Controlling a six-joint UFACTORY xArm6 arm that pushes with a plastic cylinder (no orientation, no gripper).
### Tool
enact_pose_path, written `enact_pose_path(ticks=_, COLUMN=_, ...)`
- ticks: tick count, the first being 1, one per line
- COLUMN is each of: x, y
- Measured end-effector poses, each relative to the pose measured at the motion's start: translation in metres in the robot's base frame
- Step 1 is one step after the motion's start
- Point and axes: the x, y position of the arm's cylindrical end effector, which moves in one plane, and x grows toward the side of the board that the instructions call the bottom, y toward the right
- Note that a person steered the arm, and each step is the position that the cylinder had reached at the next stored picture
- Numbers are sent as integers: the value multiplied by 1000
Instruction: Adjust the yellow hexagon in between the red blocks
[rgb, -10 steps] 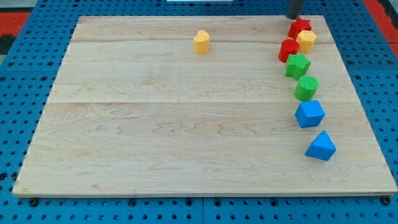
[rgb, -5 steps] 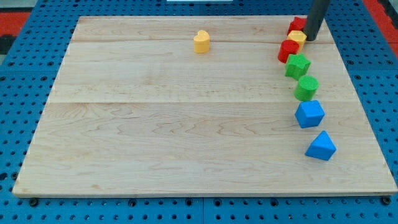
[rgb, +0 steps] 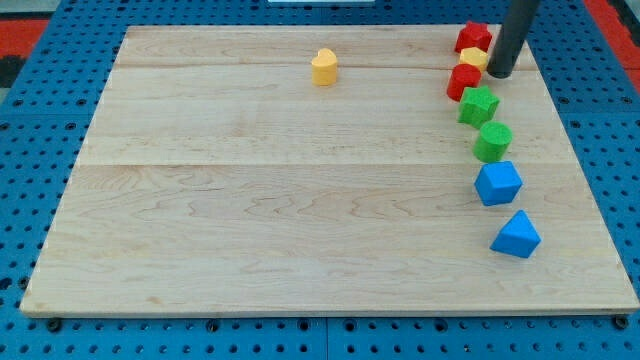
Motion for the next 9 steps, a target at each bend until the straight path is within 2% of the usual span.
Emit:
enact_pose_path(ticks=1, x=0, y=20)
enact_pose_path(ticks=2, x=-7, y=-17)
enact_pose_path(ticks=3, x=-12, y=-21)
enact_pose_path(ticks=4, x=-17, y=40)
enact_pose_path(ticks=5, x=-52, y=34)
enact_pose_path(ticks=6, x=-73, y=-11)
enact_pose_path(ticks=7, x=-73, y=-9)
enact_pose_path(ticks=8, x=-33, y=30)
enact_pose_path(ticks=9, x=14, y=30)
